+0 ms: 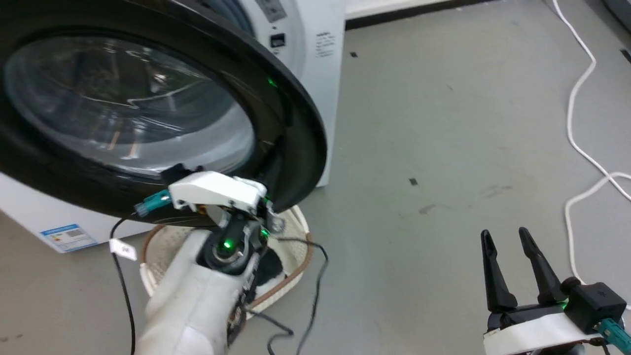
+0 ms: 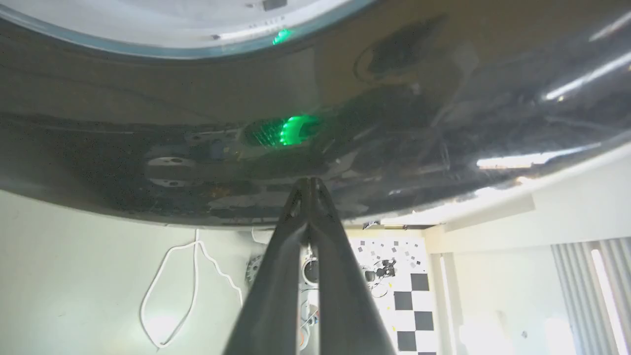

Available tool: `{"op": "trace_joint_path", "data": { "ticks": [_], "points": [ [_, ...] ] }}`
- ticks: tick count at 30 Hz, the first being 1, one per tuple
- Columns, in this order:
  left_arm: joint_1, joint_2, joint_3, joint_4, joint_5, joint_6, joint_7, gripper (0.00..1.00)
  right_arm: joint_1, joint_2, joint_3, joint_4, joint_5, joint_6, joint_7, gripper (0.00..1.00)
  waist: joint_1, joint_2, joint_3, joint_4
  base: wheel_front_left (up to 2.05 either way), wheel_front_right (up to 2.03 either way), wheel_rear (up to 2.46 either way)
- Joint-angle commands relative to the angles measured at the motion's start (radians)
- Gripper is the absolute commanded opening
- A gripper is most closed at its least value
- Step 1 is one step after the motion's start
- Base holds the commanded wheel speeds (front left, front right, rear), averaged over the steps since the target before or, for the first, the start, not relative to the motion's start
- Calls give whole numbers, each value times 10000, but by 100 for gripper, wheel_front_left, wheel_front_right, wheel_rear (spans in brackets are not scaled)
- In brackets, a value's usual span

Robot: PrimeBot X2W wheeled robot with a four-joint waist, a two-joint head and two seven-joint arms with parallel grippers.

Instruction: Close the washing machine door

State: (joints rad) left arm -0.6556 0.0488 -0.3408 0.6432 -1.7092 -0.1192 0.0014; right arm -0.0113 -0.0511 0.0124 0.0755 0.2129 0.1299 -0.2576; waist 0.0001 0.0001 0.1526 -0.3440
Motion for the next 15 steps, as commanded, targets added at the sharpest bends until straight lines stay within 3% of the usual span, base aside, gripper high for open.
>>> {"op": "trace_joint_path", "data": {
  "ticks": [1,6,12,15],
  "points": [
    [431,97,-434,-350,483,-103,220,0,21,9,-8,-71,-3,8,-42,100,-1,-1,-349,428,0,0,0],
    [1675,1038,-2013,-1778,2622,-111,-77,0,211,9,-28,-83,-69,8,-42,100,-1,-1,-847,1215,0,0,0],
    [2759,2972,-3940,-2654,6218,-95,-1641,0,451,9,59,-88,-33,8,-42,100,-1,-1,-1427,2201,0,0,0],
    [2961,3699,-4160,-2978,7656,292,-2311,0,554,9,114,-106,-32,8,-42,100,-1,-1,-1601,2678,0,0,0]
  ]
}}
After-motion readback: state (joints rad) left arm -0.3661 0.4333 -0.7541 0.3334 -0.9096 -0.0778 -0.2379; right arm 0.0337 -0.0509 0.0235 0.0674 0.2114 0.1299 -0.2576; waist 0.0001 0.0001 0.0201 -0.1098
